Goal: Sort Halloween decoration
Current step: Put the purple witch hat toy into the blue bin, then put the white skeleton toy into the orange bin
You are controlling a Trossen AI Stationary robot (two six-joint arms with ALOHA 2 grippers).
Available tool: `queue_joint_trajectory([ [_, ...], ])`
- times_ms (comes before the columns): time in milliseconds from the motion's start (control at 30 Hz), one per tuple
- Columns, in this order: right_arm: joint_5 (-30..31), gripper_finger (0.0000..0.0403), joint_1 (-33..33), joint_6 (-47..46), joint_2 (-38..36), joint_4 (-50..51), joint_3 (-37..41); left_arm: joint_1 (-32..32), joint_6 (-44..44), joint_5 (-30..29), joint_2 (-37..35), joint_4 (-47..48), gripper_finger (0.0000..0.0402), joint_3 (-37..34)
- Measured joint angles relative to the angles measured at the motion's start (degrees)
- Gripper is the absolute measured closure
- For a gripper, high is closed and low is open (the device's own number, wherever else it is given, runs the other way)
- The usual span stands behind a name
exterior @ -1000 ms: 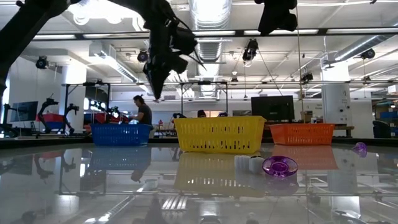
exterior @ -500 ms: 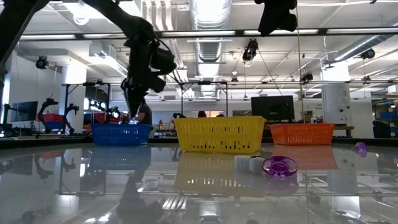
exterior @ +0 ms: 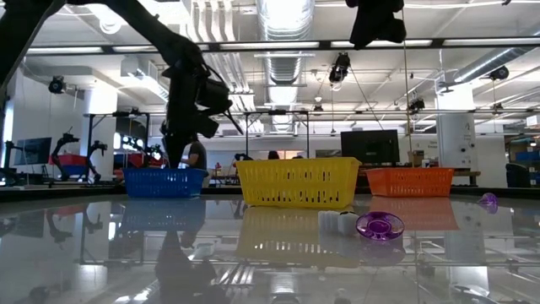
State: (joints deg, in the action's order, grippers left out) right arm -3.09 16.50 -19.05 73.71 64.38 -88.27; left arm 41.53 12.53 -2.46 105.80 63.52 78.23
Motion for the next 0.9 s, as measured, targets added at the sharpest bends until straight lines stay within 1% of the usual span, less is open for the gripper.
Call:
queue_joint_trajectory([
  [167, 0.0, 0.0321, 0.0, -3.6, 0.0, -0.4, 0.0, 1.1, 2.8, 0.1, 0.0, -0.7, 0.0401, 0.0],
  [300, 0.0, 0.0321, 0.0, -4.1, 0.0, -0.4, 0.0, 2.1, 5.0, 0.1, 0.0, -0.9, 0.0402, 0.0],
  [400, -0.1, 0.0321, -0.1, -6.3, 0.0, -0.4, 0.0, 2.5, 6.2, 0.1, 0.0, -0.7, 0.0396, 0.0],
  [700, -0.3, 0.0321, -0.3, -11.0, 0.2, -0.2, 0.0, 2.7, 8.2, 0.1, 0.0, -0.3, 0.0332, 0.0],
  [900, -0.1, 0.0321, -2.3, -10.6, 0.2, -0.1, 0.0, 2.7, 6.7, 0.1, -1.2, 4.4, 0.0301, 0.8],
])
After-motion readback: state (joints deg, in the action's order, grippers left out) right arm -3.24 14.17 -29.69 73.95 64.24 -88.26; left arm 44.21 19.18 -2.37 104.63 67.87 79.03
